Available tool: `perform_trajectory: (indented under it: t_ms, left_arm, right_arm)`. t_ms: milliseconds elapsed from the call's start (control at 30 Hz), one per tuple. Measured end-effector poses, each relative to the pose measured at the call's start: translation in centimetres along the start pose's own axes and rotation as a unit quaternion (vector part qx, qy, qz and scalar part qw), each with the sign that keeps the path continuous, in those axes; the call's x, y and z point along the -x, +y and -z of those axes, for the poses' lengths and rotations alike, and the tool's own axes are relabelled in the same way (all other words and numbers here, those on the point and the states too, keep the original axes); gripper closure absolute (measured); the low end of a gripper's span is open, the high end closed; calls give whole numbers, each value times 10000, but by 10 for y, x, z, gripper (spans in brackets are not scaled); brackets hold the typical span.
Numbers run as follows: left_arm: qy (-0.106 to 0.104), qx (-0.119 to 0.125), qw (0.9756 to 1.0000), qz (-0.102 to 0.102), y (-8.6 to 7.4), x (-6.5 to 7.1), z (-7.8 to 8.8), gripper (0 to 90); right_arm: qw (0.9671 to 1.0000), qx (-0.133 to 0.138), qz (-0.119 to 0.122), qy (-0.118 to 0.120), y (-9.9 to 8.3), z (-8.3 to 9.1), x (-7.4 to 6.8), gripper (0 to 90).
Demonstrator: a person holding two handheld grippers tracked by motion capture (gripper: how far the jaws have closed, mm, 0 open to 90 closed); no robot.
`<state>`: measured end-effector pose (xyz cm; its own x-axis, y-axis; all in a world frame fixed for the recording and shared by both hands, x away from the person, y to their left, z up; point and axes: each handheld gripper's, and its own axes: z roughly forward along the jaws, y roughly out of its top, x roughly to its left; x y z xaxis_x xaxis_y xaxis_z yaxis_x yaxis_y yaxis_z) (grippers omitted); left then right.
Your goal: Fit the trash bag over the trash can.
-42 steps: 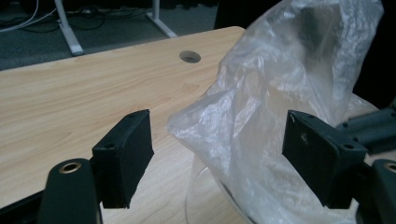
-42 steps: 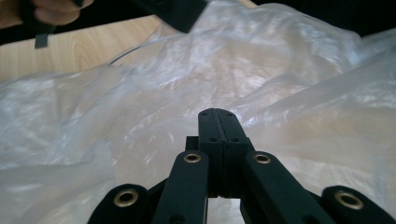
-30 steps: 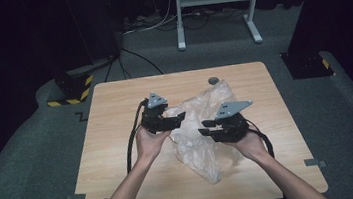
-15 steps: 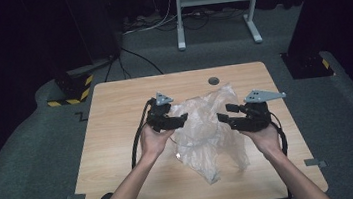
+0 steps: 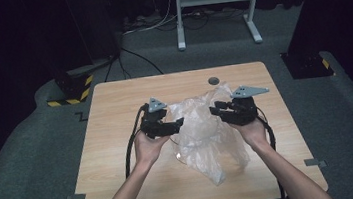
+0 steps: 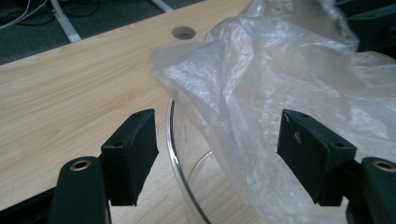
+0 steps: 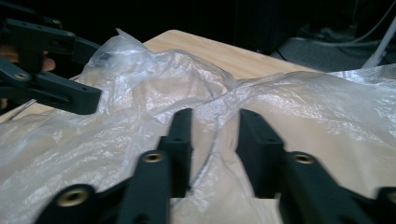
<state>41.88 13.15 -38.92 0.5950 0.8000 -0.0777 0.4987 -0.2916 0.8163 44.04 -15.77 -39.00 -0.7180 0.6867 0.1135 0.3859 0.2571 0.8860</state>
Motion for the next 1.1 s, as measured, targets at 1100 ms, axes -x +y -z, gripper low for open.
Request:
perform_trajectory:
  t_ms: [1100]
  left_arm:
    - [-492,42,9984,-288,2,15,-1,317]
  right_arm:
    - [9838,-838,1284,932,9,-20,-59,781]
